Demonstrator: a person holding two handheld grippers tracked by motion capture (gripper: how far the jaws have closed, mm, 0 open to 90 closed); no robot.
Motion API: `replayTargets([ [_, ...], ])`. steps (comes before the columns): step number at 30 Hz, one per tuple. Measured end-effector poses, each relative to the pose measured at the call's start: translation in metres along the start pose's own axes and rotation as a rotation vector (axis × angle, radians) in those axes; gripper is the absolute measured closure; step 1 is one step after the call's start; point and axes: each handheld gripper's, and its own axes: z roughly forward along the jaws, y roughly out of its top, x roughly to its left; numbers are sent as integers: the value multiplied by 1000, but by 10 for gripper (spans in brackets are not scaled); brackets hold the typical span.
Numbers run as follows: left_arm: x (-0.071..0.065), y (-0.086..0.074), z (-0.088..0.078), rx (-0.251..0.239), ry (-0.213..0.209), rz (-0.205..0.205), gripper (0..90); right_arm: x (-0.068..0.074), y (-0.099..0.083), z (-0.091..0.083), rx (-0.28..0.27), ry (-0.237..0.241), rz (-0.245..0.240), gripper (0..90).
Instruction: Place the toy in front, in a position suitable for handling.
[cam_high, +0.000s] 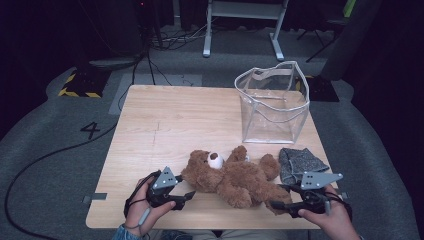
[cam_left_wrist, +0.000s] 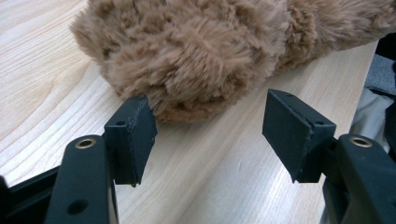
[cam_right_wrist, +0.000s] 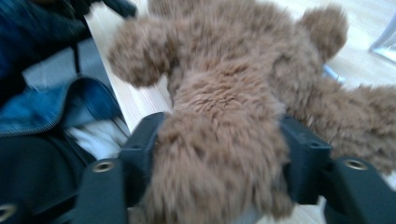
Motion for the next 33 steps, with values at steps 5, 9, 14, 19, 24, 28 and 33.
replayTargets([
  [5,5,-3,-5,-4,36,-27,319,-14,5,-19,-63,13,18,332],
  [9,10,-9,-14,-13,72,-58,308,-44,8,-34,-84,-64,67,323],
  [14,11,-22,-27,-14,123,-97,307,-73,3,-37,-65,-158,100,315],
  [19,11,-29,-34,-15,145,-122,307,-98,-9,-41,-56,-245,139,301],
  [24,10,-34,-38,-13,168,-132,305,-119,-25,-27,16,-351,148,249],
  [28,10,-36,-37,-6,167,-135,301,-142,-41,-11,82,-453,173,162],
  [33,11,-33,-33,1,187,-121,283,-152,-45,5,194,-474,176,148],
])
